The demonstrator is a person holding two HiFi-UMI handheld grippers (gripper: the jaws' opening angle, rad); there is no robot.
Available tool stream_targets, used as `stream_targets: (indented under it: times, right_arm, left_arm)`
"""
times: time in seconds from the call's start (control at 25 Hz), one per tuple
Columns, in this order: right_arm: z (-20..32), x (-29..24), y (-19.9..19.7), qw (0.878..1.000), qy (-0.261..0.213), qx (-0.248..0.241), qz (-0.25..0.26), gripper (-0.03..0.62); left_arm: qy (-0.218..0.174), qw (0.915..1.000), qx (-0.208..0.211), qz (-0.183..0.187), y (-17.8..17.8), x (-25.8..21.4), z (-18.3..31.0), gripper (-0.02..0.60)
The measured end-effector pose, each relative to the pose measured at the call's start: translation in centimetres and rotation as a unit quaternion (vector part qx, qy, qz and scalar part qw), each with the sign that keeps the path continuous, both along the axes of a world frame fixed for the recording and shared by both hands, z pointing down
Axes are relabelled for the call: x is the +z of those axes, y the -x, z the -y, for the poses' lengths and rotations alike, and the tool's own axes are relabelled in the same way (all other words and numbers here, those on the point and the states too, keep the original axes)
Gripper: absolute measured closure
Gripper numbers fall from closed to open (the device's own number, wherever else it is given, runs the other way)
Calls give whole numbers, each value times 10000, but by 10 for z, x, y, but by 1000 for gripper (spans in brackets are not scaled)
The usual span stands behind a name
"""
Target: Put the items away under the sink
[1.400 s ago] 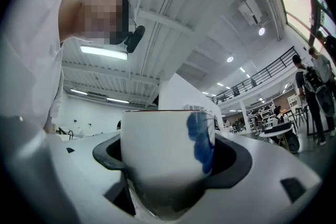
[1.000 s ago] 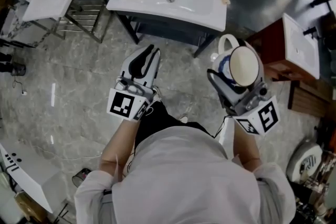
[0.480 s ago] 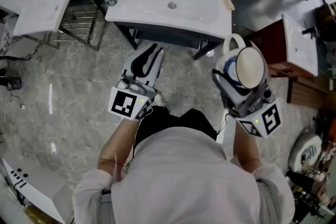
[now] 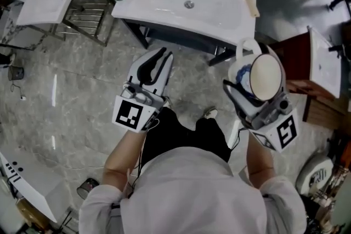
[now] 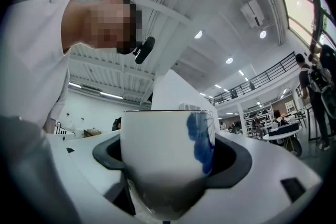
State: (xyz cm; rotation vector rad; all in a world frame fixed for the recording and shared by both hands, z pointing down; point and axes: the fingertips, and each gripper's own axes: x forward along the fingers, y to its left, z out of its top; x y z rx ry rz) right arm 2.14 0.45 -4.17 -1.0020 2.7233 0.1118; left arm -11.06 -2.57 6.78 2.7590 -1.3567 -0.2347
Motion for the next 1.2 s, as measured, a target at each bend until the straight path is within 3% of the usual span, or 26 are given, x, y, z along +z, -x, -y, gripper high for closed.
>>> stream_targets:
  times: [0.6,1.2]
  right_arm:
    - [22,141,-5,9972,-64,-751,-18,189]
    - [39,291,-21,9986,106,-442,-275,189]
  left_arm:
    - [69,9993,-372,-72,-36,127,13,525]
    - [31,9991,-400,140,-39,262,38,528]
